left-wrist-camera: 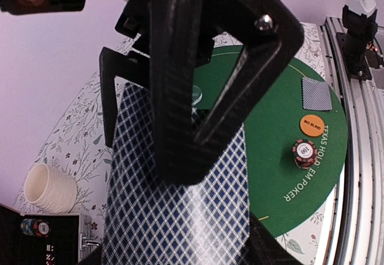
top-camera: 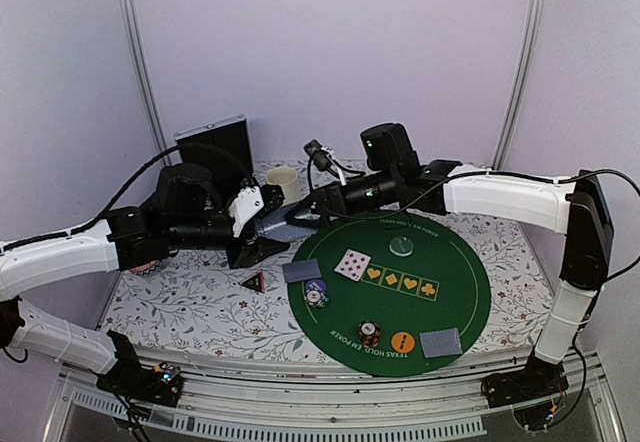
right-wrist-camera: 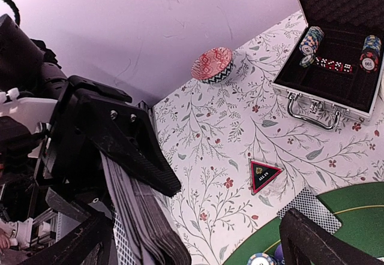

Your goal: Distribute texas hold em gaming equipment

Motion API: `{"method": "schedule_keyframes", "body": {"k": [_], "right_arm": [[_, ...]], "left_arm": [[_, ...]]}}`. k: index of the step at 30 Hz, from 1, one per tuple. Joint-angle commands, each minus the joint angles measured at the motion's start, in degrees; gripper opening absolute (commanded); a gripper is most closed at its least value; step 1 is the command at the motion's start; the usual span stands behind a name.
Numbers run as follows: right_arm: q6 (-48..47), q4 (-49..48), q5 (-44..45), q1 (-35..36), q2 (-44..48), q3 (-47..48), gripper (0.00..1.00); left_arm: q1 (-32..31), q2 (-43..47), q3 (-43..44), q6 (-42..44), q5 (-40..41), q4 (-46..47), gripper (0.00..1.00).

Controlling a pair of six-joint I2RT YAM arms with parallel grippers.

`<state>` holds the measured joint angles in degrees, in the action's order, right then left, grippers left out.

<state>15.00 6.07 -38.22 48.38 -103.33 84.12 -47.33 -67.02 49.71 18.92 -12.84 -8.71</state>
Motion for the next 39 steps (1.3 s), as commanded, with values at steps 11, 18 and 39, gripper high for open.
{"method": "schedule_keyframes", "body": {"k": [11, 18, 39], "right_arm": [[-4.8, 9.2, 7.4, -0.4, 3.4, 2.2, 0.53], [-6.1, 13.4, 8.5, -0.5, 4.8, 3.1, 0.33], [-8.6, 40.1, 57.6, -3.4, 14.8, 2.0, 0.02]], "left_arm": [[0.4, 1.1, -0.7, 0.6, -0.8, 2.0, 0.52], [0.4, 1.1, -0.8, 0.5, -0.6, 1.9, 0.52], [0.4, 1.3, -0.7, 0.4, 0.5, 1.9, 0.52]]}}
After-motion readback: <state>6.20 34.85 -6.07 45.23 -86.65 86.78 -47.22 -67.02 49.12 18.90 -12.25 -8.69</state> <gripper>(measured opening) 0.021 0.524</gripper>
